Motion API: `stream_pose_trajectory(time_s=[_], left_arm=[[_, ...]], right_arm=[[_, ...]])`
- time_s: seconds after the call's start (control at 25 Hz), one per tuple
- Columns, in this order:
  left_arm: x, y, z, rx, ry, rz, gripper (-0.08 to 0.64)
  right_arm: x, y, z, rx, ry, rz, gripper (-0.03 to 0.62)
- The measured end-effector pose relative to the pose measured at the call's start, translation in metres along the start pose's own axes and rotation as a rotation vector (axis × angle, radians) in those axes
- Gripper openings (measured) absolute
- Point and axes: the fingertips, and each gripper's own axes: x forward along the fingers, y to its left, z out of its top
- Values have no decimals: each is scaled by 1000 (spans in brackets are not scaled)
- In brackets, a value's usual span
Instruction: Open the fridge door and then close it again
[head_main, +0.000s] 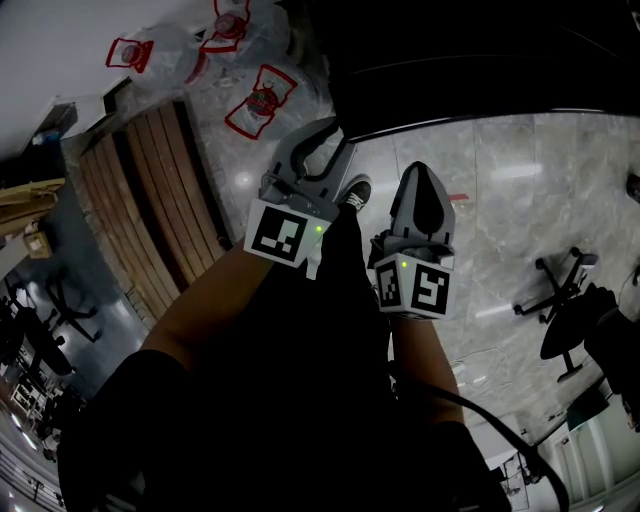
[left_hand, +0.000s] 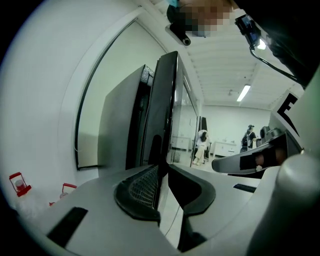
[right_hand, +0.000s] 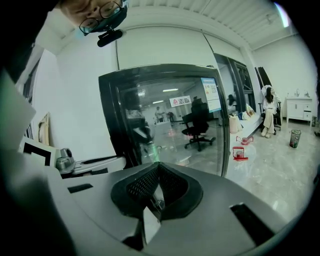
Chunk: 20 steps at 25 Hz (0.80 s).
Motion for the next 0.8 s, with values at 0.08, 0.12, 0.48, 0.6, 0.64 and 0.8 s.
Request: stream_pose_trajectory(time_s=[0.08,0.12,0.48,0.6,0.64,0.8], left_arm=[[4,7,2,-8,-2,13,63],[6,10,3,-9,-3,16,64],[18,28,12,-6,-23,35,73],[19,31,12,-26,-24,39,75],[19,32,12,-29,-23,40,75],[18,30,11,-15,-20,34,75]], right_arm=[[2,2,0,5,5,0,15],[3,3,1,8,5,0,15],[5,3,4,9,3,-12,15],[7,3,4,10,2,-18,15],[7,3,4,9,2,-19,15],[3,3,6,15,-9,-25,15]])
